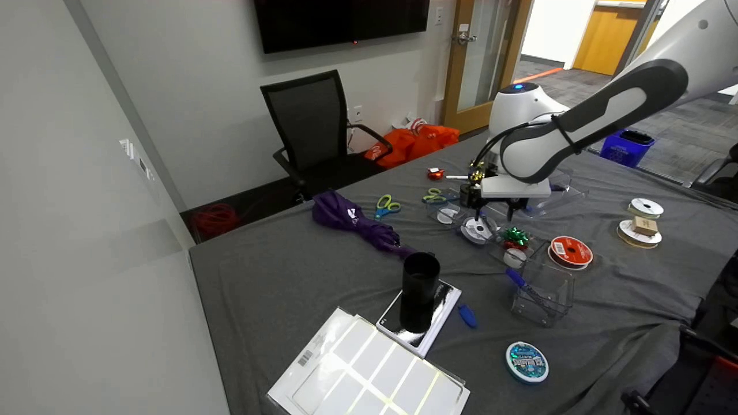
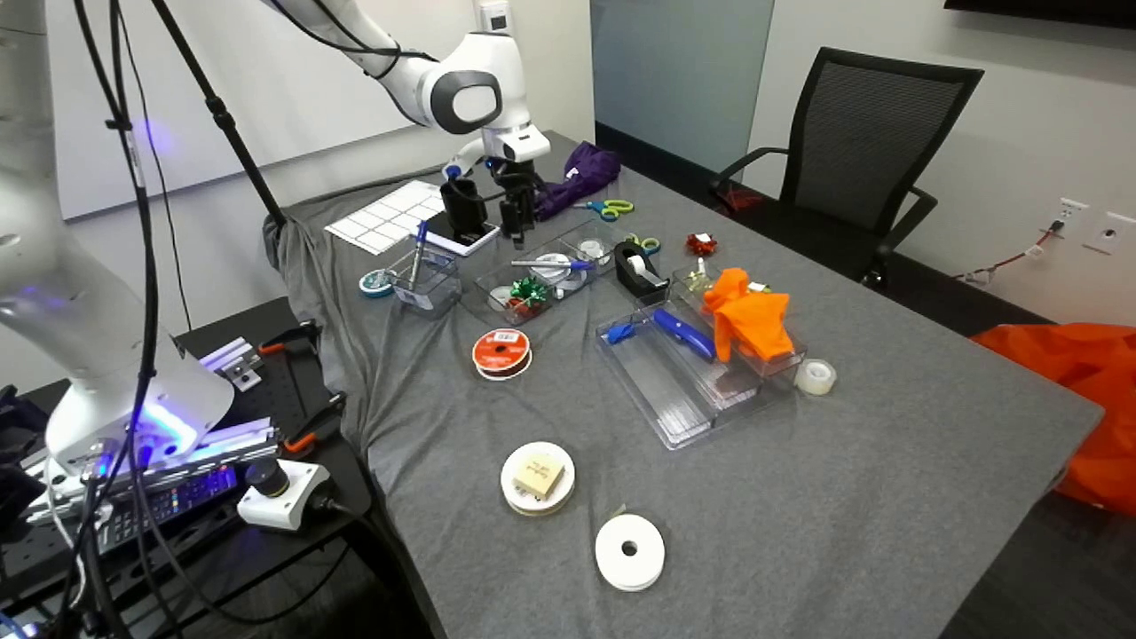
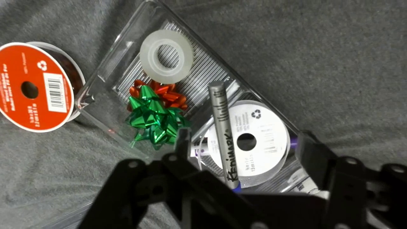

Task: Put the blue marker inside the middle compartment of the container

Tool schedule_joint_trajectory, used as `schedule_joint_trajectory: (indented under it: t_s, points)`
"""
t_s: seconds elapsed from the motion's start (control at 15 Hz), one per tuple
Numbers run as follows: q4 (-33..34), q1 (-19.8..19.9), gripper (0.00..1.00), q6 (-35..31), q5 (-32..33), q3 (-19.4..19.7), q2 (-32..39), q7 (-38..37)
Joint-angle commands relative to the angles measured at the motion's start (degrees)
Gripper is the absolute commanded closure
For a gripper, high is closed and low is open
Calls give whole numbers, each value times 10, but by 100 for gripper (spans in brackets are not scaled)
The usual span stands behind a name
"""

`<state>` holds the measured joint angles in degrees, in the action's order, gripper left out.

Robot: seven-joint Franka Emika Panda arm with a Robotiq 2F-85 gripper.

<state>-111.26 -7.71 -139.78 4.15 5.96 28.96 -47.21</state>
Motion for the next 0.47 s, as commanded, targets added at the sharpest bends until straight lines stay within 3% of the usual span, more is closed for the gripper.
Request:
schedule_joint_trajectory:
  t_s: [0.0,0.4]
  points:
    - [-54,-2,0,-29,-17,-8,-53,5]
    - [-85,2,0,-4,-64,-23,-121,-14]
